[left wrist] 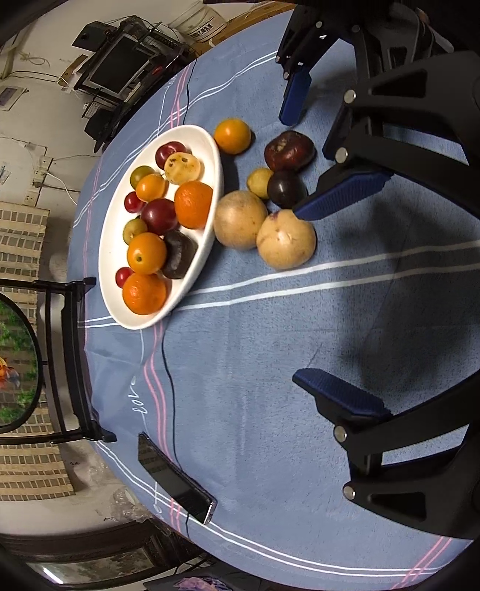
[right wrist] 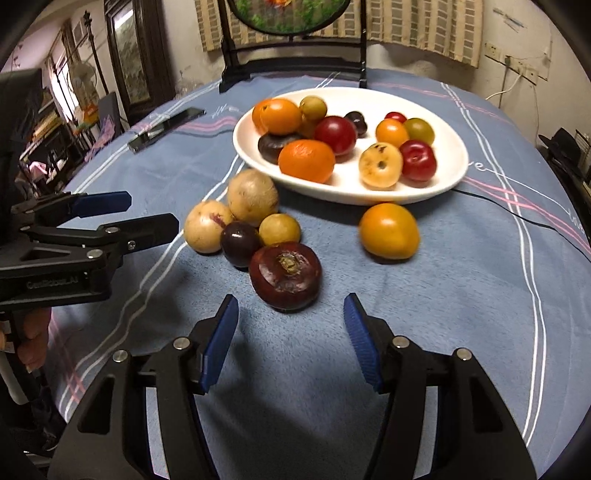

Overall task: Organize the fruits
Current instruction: 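Grasp the pale potato with the left tool while the right tool grasps a dark red plum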

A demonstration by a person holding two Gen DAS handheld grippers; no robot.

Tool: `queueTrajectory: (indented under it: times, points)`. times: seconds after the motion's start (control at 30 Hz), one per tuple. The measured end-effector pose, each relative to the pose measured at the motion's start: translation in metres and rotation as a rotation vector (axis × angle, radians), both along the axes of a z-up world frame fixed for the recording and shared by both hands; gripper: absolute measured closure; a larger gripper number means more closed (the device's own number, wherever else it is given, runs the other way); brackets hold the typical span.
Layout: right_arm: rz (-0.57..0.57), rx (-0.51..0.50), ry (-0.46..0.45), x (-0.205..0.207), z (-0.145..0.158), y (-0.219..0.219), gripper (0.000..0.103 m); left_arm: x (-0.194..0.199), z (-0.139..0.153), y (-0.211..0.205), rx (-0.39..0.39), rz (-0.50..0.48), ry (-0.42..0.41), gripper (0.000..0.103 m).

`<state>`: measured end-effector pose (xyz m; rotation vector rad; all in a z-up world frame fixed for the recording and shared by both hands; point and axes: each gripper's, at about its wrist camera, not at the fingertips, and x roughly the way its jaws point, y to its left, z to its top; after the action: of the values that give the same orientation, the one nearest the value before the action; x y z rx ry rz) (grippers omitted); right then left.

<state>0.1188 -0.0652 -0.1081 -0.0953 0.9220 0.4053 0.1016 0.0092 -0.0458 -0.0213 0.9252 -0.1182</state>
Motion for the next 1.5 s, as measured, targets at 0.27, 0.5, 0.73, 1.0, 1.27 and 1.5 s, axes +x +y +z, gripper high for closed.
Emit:
queueTrajectory:
  times: [0.27,0.5,0.73,1.0,1.27,1.5]
  points:
    - [0.009,-0.037,0.007,0.018,-0.005,0.013,0.054,0.006,-0.01,0.009,-0.009,0.003,0.026,0.019]
    - [-0.005,-0.004,-0.012,0.016,0.001,0.001,0.061,0.005,-0.01,0.002,-0.01,-0.022,0.036,0.019]
    - [-0.059,0.034,-0.014,0.002,0.002,-0.03,0.061,0.007,-0.018,-0.02,0.036,-0.083,0.042,0.019]
    - [-0.076,0.066,-0.024,-0.005,0.006,-0.042,0.061,0.023,-0.03,-0.029,0.059,-0.091,0.047,0.02]
    - [-0.076,0.079,-0.032,-0.007,0.009,-0.042,0.061,0.028,-0.025,-0.037,0.046,-0.149,0.045,0.061]
    - [-0.089,0.087,-0.056,-0.013,0.018,-0.047,0.061,0.016,-0.009,-0.033,0.052,-0.142,0.022,0.061]
